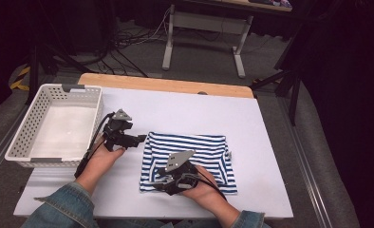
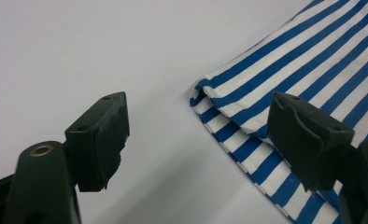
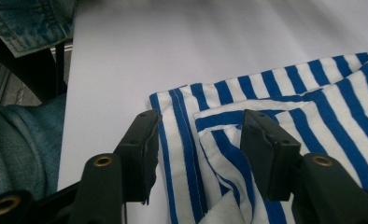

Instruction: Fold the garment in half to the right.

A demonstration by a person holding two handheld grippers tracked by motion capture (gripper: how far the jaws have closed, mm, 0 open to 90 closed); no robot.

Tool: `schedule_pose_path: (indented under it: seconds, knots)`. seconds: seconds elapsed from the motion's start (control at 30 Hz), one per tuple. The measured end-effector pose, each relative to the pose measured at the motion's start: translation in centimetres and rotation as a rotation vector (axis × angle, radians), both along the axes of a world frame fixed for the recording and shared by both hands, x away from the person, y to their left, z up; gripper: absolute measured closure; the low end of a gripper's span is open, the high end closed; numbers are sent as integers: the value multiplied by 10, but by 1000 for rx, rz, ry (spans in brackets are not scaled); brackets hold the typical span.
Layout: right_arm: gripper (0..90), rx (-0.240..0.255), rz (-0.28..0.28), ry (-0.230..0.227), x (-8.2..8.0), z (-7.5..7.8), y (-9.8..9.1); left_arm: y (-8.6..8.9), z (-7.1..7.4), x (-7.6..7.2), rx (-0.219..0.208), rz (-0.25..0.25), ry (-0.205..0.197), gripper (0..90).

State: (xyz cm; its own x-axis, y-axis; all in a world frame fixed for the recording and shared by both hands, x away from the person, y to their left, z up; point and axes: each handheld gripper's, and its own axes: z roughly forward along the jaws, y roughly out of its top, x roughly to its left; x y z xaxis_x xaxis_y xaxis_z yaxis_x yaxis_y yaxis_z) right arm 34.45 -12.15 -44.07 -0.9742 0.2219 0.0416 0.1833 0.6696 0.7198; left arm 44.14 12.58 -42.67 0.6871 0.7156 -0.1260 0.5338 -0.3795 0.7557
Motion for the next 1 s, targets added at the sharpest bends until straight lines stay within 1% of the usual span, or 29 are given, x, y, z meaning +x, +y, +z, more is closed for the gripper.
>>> schedule_pose_path:
  seconds: [0.13,0.27,0.33,0.37,0.4,0.53,0.63,0.73,0.77,0.83,0.87,0.9,0.93,0.97,1.0]
  knots:
    - [482,-13,4,6,0,-4,3,-3,-1,2,1,1,8,226]
    - [488,-47,14,2,0,-10,7,-6,-3,4,5,1,14,232]
    - [486,-64,17,-4,-1,-12,9,-7,-4,6,4,1,24,235]
    - [486,-64,17,-4,-1,-12,9,-7,-4,6,4,1,24,237]
    - [482,-80,18,-9,-2,-14,10,-8,-5,7,5,1,30,238]
    - [489,-88,18,-35,-5,-15,12,-10,-8,10,6,-4,47,241]
    - [492,-90,20,-49,-6,-16,12,-12,-9,12,13,-3,52,245]
    - [500,-94,18,-56,-7,-16,13,-13,-11,14,11,0,56,250]
    - [518,-98,19,-75,-8,-17,13,-14,-12,15,10,2,56,262]
    - [519,-97,18,-79,-8,-17,13,-15,-13,17,11,3,59,270]
    - [522,-94,11,-83,-9,-17,13,-17,-14,19,17,1,62,270]
    - [542,-93,8,-84,-9,-18,12,-19,-16,22,28,3,68,289]
    - [542,-93,8,-84,-9,-18,12,-19,-16,22,28,3,68,295]
    - [556,-92,4,-85,-9,-18,12,-23,-17,24,36,1,78,295]
    - [579,-92,-1,-88,-9,-18,12,-25,-18,25,40,1,80,303]
